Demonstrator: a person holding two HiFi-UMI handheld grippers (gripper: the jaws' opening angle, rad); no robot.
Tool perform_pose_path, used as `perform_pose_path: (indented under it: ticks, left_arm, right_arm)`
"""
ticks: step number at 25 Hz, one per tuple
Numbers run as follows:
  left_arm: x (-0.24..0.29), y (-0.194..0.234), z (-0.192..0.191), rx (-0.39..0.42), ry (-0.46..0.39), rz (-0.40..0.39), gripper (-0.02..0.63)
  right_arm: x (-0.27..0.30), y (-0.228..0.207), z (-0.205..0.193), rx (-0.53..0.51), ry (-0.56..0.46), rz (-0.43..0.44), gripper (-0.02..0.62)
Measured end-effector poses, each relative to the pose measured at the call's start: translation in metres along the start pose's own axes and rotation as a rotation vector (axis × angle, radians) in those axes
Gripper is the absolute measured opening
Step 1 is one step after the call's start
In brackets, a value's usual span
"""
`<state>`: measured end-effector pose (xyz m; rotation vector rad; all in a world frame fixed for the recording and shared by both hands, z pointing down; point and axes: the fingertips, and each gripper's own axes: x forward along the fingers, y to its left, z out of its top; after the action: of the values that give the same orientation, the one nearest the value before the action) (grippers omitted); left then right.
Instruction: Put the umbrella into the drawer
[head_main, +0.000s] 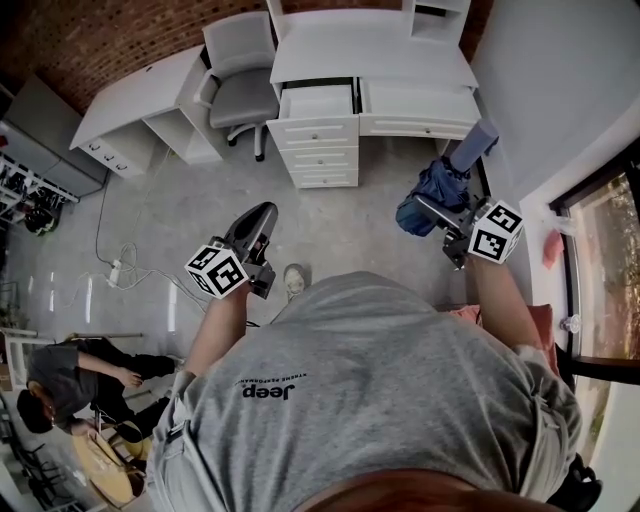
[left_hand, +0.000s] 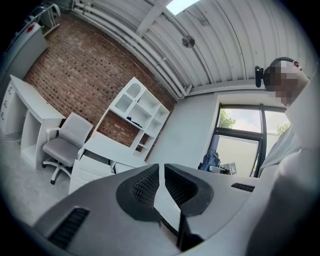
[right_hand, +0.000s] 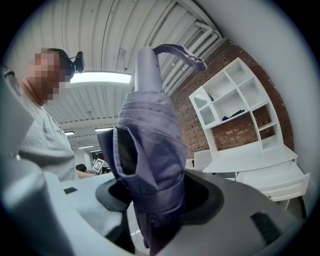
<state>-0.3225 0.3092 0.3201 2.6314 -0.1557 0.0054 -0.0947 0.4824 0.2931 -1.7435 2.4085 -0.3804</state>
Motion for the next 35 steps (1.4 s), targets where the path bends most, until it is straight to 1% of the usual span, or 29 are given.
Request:
perform_pose_path:
  ticks: [2, 7, 12, 18, 26, 30, 35]
  left_arm:
    - [0.007, 0.02, 0.01, -0.005, 0.001, -0.015, 0.049]
    - [0.018, 0.084, 0.041, 0.0, 0.021, -0.056, 0.049]
    - [0.026, 0.151, 0.072, -0.024, 0.037, -0.088, 0.049]
    - [0.035, 0.213, 0.11, -0.014, 0.062, -0.114, 0.049]
    - [0.04, 0.284, 0.148, -0.027, 0.064, -0.131, 0.049]
    - [0.051, 0.311, 0.163, -0.024, 0.062, -0.149, 0.049]
    - [0.062, 0.339, 0.175, -0.025, 0.066, -0.169, 0.049]
  right_arm:
    - [0.019, -0.009, 0.003, 0.006, -0.002, -0.015, 0.261]
    - [0.082, -0.031, 0.009, 0.013, 0.003, -0.076, 0.261]
    - [0.142, -0.048, 0.014, 0.027, -0.014, -0.141, 0.261]
    - [0.212, -0.065, 0.022, 0.035, -0.006, -0.175, 0.261]
    - [0.286, -0.081, 0.033, 0.022, 0.005, -0.2, 0.261]
    - [0.314, -0.091, 0.038, 0.01, 0.009, -0.209, 0.261]
    - [0.337, -0.108, 0.042, 0.01, 0.012, -0.24, 0.261]
